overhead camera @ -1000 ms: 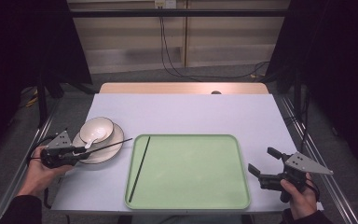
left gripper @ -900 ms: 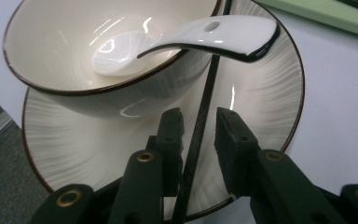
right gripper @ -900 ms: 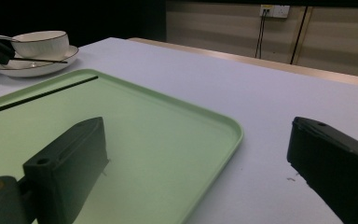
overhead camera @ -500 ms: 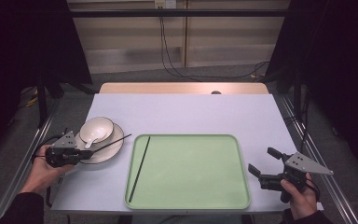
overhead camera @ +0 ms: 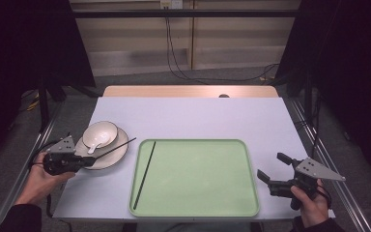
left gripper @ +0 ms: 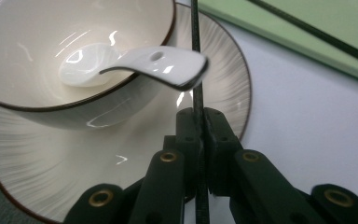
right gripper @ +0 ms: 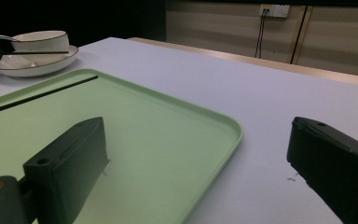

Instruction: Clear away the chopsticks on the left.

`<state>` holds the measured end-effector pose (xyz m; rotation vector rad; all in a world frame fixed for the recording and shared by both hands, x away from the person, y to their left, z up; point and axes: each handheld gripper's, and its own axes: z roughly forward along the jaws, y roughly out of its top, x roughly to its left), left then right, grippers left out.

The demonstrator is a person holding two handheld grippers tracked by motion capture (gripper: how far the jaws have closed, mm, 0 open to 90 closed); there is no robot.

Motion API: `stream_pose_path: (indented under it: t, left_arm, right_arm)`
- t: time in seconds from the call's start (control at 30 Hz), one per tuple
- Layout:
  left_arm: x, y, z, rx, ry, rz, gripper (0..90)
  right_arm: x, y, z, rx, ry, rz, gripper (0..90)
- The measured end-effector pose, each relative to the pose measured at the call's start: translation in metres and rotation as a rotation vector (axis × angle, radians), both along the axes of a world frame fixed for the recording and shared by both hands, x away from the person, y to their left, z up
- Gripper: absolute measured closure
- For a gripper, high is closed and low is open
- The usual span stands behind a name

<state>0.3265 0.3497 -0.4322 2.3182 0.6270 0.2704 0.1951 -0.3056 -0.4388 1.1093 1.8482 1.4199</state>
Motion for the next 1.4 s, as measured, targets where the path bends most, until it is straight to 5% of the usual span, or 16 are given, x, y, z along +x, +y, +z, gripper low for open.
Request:
stream_pose_path:
  t: [0.17, 0.77, 1.2, 1.4]
  left_arm:
    - [-0.009, -0.004, 0.002, -0.056, 0.024, 0.033, 85.8]
    - [-0.04, -0.025, 0.016, -0.133, 0.065, 0.138, 85.8]
    - [-0.069, -0.042, 0.02, -0.214, 0.095, 0.272, 85.8]
    - [-0.078, -0.059, 0.018, -0.212, 0.08, 0.34, 85.8]
  right_arm:
    - [0.0, 0.0, 0.0, 0.003, 0.001, 0.004, 4.4]
    - [0.0, 0.0, 0.001, 0.008, -0.003, 0.004, 4.4]
    - [0.0, 0.001, 0.001, 0.007, -0.003, 0.0, 4.4]
    - [-0.001, 0.0, 0.001, 0.007, -0.004, 0.0, 4.5]
